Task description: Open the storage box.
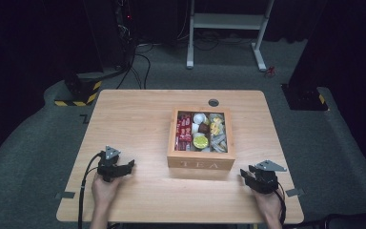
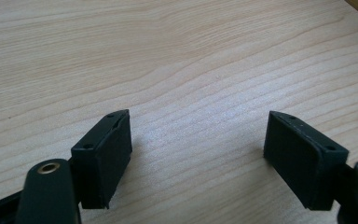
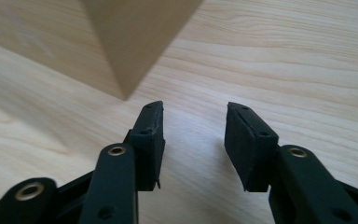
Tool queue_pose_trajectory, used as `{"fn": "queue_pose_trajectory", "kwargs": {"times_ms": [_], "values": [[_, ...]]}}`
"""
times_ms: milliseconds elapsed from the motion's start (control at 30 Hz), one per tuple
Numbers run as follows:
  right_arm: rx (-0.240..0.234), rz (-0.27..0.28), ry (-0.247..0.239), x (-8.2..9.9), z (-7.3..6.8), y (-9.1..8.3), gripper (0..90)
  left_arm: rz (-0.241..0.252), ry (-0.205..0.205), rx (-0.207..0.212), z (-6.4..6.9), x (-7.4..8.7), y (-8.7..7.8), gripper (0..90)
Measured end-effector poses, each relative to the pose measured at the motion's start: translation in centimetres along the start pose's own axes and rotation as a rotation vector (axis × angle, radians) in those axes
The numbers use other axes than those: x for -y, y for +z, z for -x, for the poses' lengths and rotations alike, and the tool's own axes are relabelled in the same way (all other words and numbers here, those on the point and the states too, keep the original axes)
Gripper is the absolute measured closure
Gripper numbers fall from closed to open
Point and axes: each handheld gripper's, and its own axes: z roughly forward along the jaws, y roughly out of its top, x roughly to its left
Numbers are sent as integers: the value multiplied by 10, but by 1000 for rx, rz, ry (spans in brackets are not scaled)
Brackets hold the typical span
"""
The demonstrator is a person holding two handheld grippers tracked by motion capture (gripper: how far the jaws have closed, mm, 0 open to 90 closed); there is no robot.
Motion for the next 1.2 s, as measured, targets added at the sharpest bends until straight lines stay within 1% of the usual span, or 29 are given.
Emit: {"fn": "queue_pose_trajectory", "kwargs": {"times_ms": [33,67,100,133,167,233,267,300,333,367,500,533,700,733,900,1000,1133,1200], "values": [[0,0,0,0,0,0,588,0,0,0,0,0,0,239],[-22,5,-3,0,-4,-1,605,0,0,0,0,0,0,239],[-22,5,-3,0,-4,-1,605,0,0,0,0,0,0,239],[-34,12,-19,0,-6,-2,614,0,0,0,0,0,0,239],[-52,18,-35,-1,-11,-2,627,0,0,0,0,0,0,239],[-60,21,-40,-1,-12,-3,634,0,0,0,0,0,0,239],[-85,28,-56,-2,-17,-3,658,0,0,0,0,0,0,239],[-85,28,-56,-2,-17,-3,658,0,0,0,0,0,0,239],[-105,32,-70,-3,-21,-3,687,1,1,0,0,0,0,239],[-105,32,-70,-3,-21,-3,687,1,0,0,0,0,0,239],[-146,34,-89,-6,-27,-1,736,2,-2,0,0,0,0,245],[-163,32,-90,-8,-30,1,756,2,-1,0,0,0,0,245],[-181,39,-104,-12,-34,4,796,2,-2,0,0,0,0,245],[-188,45,-111,-15,-36,6,821,2,-2,0,0,0,0,245],[-191,58,-119,-20,-38,8,854,2,-1,0,0,0,0,244],[-194,65,-108,-24,-39,9,877,2,1,2,0,0,0,243],[-189,77,-107,-28,-40,8,900,1,1,2,0,0,0,242],[-194,74,-100,-30,-41,8,900,0,4,2,0,0,0,241]]}}
